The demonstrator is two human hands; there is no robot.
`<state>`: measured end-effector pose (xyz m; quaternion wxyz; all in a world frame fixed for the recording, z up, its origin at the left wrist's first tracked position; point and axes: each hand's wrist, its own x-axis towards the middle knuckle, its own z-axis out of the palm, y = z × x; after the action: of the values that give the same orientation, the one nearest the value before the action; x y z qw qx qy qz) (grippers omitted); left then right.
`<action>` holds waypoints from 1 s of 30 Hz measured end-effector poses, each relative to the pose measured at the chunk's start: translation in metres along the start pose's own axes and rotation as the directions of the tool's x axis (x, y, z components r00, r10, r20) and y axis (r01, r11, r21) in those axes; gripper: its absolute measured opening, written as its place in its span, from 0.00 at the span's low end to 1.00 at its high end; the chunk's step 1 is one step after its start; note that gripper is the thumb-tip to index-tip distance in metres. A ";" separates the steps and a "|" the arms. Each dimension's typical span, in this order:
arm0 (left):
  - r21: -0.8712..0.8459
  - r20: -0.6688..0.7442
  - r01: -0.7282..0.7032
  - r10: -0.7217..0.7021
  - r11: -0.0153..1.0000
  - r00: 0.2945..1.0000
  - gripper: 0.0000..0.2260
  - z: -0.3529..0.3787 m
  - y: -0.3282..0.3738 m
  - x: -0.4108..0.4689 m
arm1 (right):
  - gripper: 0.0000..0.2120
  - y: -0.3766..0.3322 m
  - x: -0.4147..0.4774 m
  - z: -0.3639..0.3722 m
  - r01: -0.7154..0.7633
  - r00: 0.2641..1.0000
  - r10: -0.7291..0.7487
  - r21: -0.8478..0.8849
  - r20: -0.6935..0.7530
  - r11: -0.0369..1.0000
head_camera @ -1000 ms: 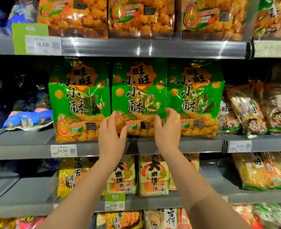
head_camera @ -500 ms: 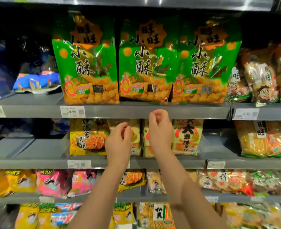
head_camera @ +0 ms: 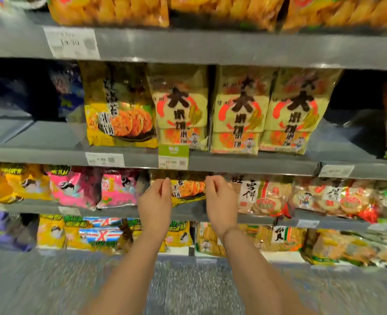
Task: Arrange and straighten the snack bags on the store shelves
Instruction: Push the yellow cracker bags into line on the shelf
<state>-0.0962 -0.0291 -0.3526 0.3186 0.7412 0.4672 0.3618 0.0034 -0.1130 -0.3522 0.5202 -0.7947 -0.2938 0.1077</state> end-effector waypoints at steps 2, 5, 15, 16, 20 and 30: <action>0.031 0.023 0.006 -0.007 1.000 1.000 0.15 0.019 -0.031 -0.001 | 0.15 0.037 0.005 0.027 -0.005 1.000 0.006 -0.054 0.020 0.999; 0.069 0.019 -0.007 0.006 0.998 1.000 0.16 0.052 -0.080 0.011 | 0.12 0.087 0.021 0.069 0.010 0.998 -0.002 -0.131 0.059 0.991; 0.158 -0.013 -0.022 0.024 0.987 1.000 0.18 0.148 -0.196 0.063 | 0.17 0.195 0.089 0.155 0.035 0.999 -0.031 -0.247 0.020 0.969; 0.161 -0.013 -0.026 0.028 0.987 1.000 0.17 0.153 -0.202 0.065 | 0.18 0.200 0.095 0.161 0.047 0.999 -0.047 -0.250 0.005 0.967; 0.149 -0.049 -0.023 0.031 0.989 0.998 0.18 0.175 -0.228 0.079 | 0.27 0.215 0.114 0.180 0.069 0.994 -0.090 -0.259 -0.070 0.963; 0.078 0.142 0.070 -0.080 0.995 0.987 0.43 0.204 -0.235 0.099 | 0.48 0.226 0.127 0.190 -0.084 0.996 0.078 -0.332 -0.030 0.939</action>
<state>-0.0046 0.1190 -0.6283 0.3379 0.7587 0.4831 0.2772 0.0953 0.0412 -0.6190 0.3757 -0.8834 -0.2708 0.0715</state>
